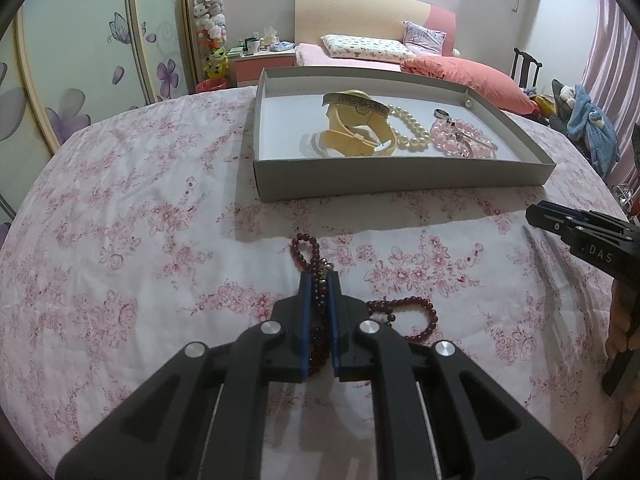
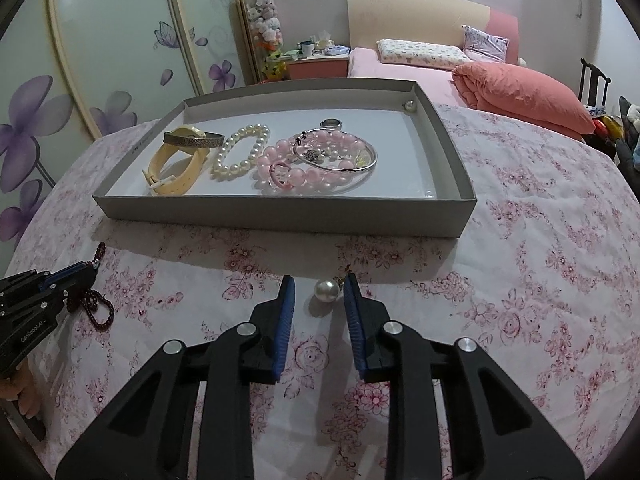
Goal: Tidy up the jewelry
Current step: 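Lift the bead necklace with left while right grasps the pearl stud earring, then carry the bead necklace with left and the pearl stud with right over the tray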
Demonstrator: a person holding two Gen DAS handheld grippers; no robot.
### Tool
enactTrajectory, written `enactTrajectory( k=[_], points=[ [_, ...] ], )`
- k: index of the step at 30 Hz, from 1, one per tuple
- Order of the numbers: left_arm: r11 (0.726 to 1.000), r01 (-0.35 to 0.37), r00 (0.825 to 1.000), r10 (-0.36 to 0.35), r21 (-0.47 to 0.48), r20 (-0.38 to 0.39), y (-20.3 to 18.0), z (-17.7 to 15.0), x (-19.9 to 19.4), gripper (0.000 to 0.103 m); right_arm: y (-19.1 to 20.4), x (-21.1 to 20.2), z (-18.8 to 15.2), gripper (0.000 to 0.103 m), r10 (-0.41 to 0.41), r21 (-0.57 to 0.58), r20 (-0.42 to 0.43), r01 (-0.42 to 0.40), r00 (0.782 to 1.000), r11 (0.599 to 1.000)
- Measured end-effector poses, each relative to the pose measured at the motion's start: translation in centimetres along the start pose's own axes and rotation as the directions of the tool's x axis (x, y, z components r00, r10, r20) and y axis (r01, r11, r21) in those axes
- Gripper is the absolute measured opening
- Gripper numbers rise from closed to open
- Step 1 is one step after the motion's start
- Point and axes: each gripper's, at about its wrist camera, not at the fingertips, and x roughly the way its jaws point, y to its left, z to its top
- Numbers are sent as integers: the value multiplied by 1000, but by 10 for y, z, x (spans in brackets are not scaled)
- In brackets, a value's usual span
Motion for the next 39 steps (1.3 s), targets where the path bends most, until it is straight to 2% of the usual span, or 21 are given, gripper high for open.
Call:
enactTrajectory(
  k=[4, 6, 14, 22, 31, 39],
  points=[
    [1000, -1, 1000, 1, 1, 0, 0, 1, 0, 10, -1, 1, 0, 26, 3, 7, -9, -3, 1000, 1000],
    [1000, -1, 1000, 1, 1, 0, 0, 1, 0, 10, -1, 2, 0, 14, 1, 10, -13, 0, 1000, 1000],
    [1000, 2, 1000, -2, -2, 0, 0, 1, 0, 9, 3, -5, -6, 14, 22, 0, 1, -22, 1000, 1000],
    [997, 66, 998, -65, -44, 11, 1, -8, -12, 8, 10, -24, -7, 14, 42, -17, 49, -42, 998, 999],
    [984, 155, 977, -140, -85, 158, 6, 1, -58, 7, 21, -44, -5, 14, 65, -36, 120, -61, 991, 998],
    [985, 151, 961, -127, -82, 247, 5, 8, -87, 6, 25, -63, -3, 14, 61, -47, 196, -53, 979, 998]
  ],
)
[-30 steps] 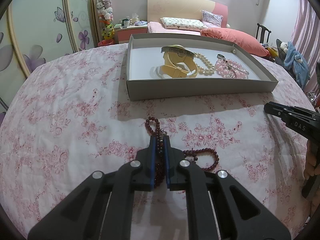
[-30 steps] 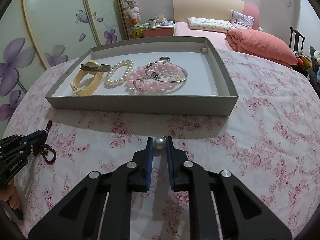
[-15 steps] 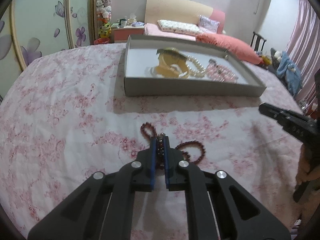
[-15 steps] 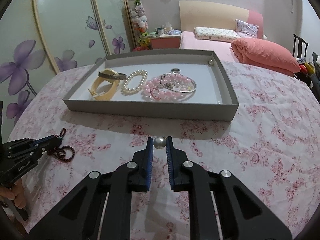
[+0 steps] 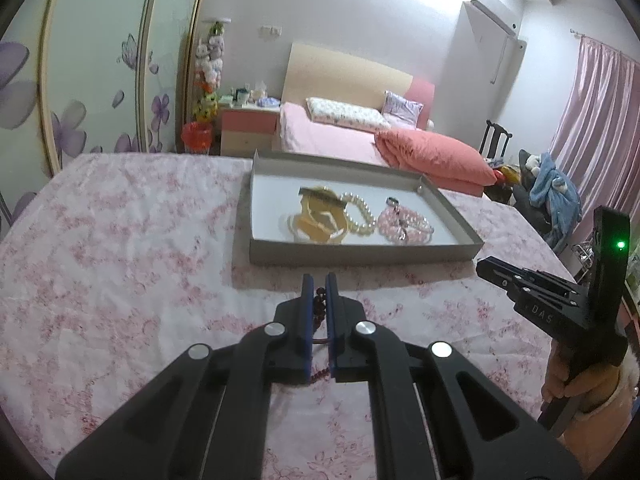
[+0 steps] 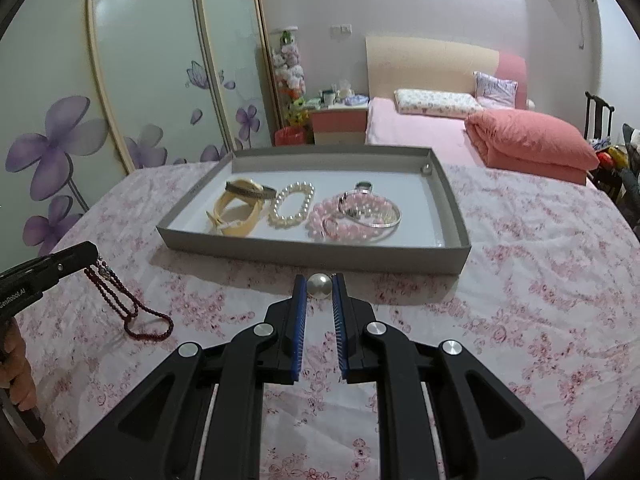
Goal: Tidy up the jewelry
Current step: 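Carry the bead necklace with left and the pearl stud with right over the tray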
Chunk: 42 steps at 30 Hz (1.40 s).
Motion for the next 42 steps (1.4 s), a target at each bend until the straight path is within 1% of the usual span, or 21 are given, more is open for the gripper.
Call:
enactTrajectory(
  k=[9, 13, 20, 25, 28, 34, 37, 42],
  points=[
    [993, -85, 994, 78, 86, 82, -22, 2, -14, 6, 5, -12, 3, 14, 4, -12, 48, -4, 999, 1000],
    [988, -103, 991, 91, 113, 101, -29, 3, -17, 5, 8, -18, 5, 14, 7, -12, 67, -6, 998, 1000],
    [987, -103, 987, 86, 127, 134, -40, 7, -27, 5, 12, -34, 9, 14, 8, -11, 122, -7, 993, 1000],
    [978, -141, 976, 110, 157, 189, -53, 12, -36, 6, 15, -47, 12, 14, 8, -17, 177, -5, 984, 1000],
    [973, -159, 970, 121, 170, 213, -61, 15, -40, 6, 15, -52, 15, 14, 6, -19, 210, -2, 978, 1000],
    [968, -170, 961, 120, 187, 251, -73, 24, -47, 5, 18, -65, 23, 14, -3, -27, 286, 11, 958, 1000],
    [967, -169, 955, 114, 188, 276, -79, 31, -51, 5, 18, -70, 28, 14, -10, -24, 329, 19, 944, 1000],
    [973, -159, 942, 99, 168, 321, -86, 49, -56, 5, 20, -76, 35, 14, -23, -25, 404, 36, 915, 999]
  ],
)
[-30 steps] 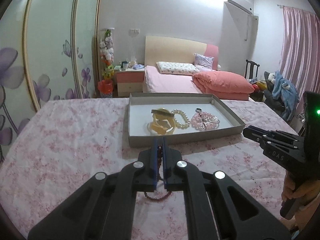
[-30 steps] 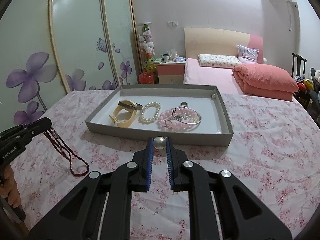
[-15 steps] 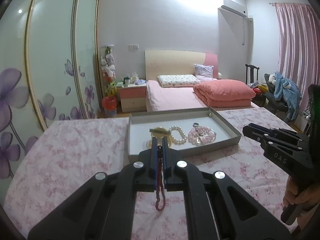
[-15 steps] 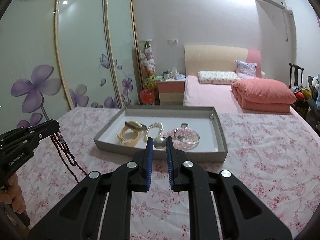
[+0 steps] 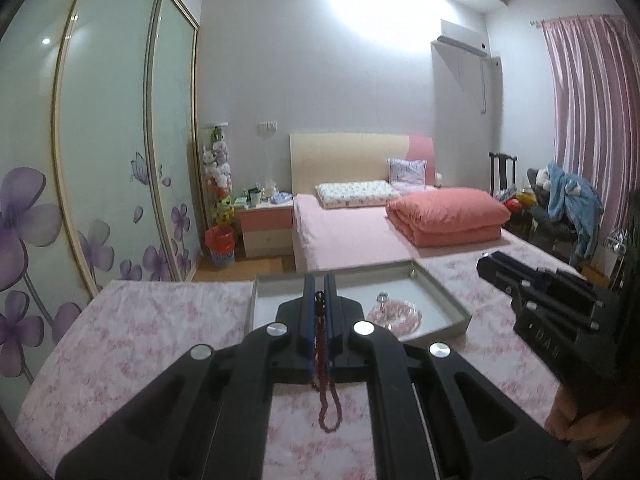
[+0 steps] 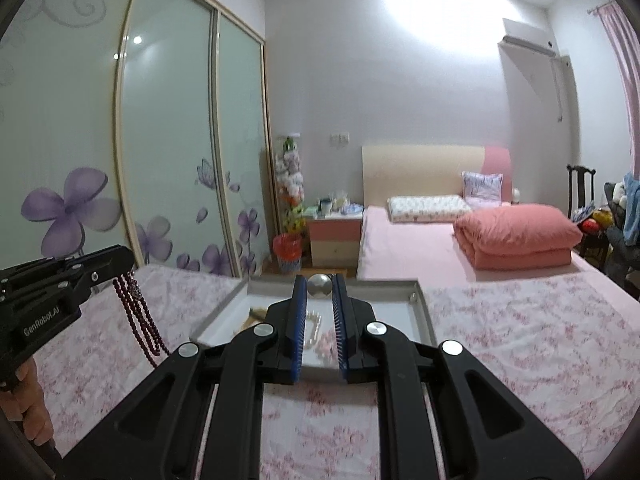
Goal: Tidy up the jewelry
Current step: 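Carry the bead necklace with left and the pearl stud with right over the tray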
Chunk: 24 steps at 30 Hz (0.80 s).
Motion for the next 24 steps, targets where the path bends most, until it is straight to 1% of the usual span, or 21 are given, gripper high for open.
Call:
enactTrajectory(
  k=[6, 17, 21, 24],
  points=[
    [1000, -6, 1000, 7, -14, 31, -4, 10, 7, 5, 0, 5, 4, 14, -27, -11, 63, 28, 998, 1000],
    [1000, -14, 998, 16, -18, 61, -7, 28, 35, 6, -8, 29, 14, 14, -67, -10, 116, 69, 991, 998],
    [1000, -7, 998, 8, -19, 69, -8, 36, 51, 6, -12, 46, 19, 14, -72, -2, 126, 73, 989, 997],
    [999, 1, 998, 1, -34, 60, -6, 42, 68, 6, -15, 60, 20, 14, -73, 6, 130, 73, 989, 997]
  ],
)
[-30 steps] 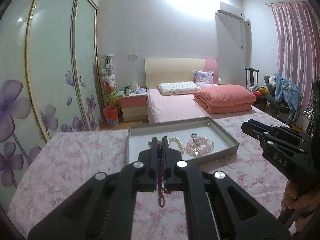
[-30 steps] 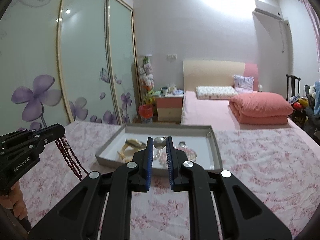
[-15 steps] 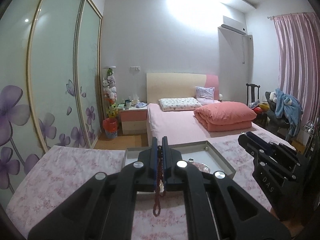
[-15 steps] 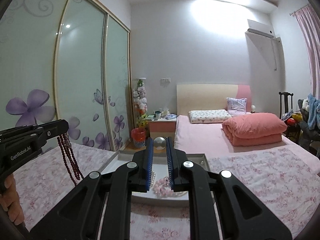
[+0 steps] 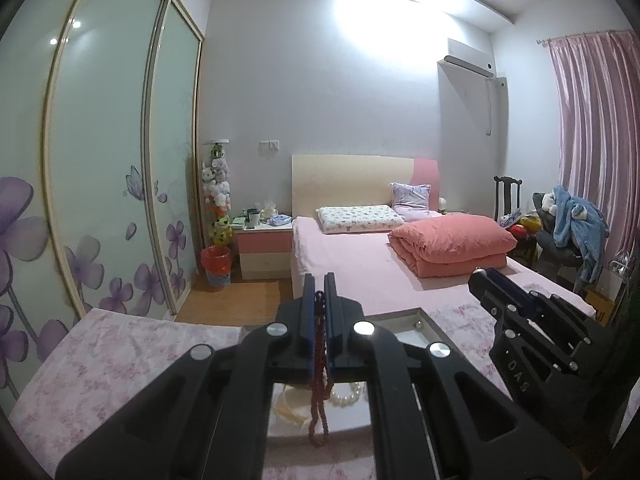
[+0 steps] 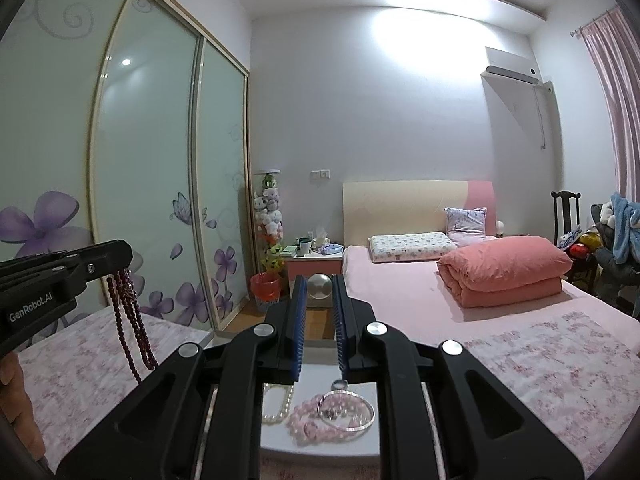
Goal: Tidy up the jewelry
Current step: 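Carry the bead necklace with left and the pearl stud with right over the tray, then open both grippers to release the bead necklace and pearl stud into the tray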
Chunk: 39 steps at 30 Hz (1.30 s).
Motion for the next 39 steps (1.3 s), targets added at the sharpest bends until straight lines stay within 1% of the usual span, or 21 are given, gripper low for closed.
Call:
enactTrajectory(
  k=[7, 12, 17, 23, 29, 35, 37, 39],
  points=[
    [998, 7, 1000, -8, -58, -28, 14, 7, 43, 5, -8, 34, -5, 14, 0, 46, -21, 1, 1000, 999],
    [998, -4, 999, 0, -67, -53, 18, -1, 77, 6, -10, 63, -23, 14, -8, 62, -82, 14, 997, 998],
    [998, -19, 995, 13, -65, -97, 23, -17, 105, 6, -9, 75, -44, 14, -10, 54, -146, 18, 989, 998],
    [997, -31, 991, 22, -66, -128, 30, -32, 122, 6, -8, 82, -54, 14, -18, 47, -193, 27, 981, 999],
    [998, -22, 989, 12, -63, -149, 28, -46, 124, 6, -5, 93, -56, 14, -21, 53, -245, 35, 969, 998],
    [998, -20, 986, 9, -66, -164, 28, -52, 126, 6, -7, 99, -58, 14, -23, 55, -279, 40, 960, 998],
    [997, -18, 987, 6, -74, -163, 29, -52, 125, 10, -8, 100, -59, 17, -4, 68, -291, 25, 957, 997],
    [996, -15, 987, 2, -83, -160, 30, -49, 123, 23, -9, 99, -58, 42, 4, 78, -288, 19, 958, 997]
  ],
)
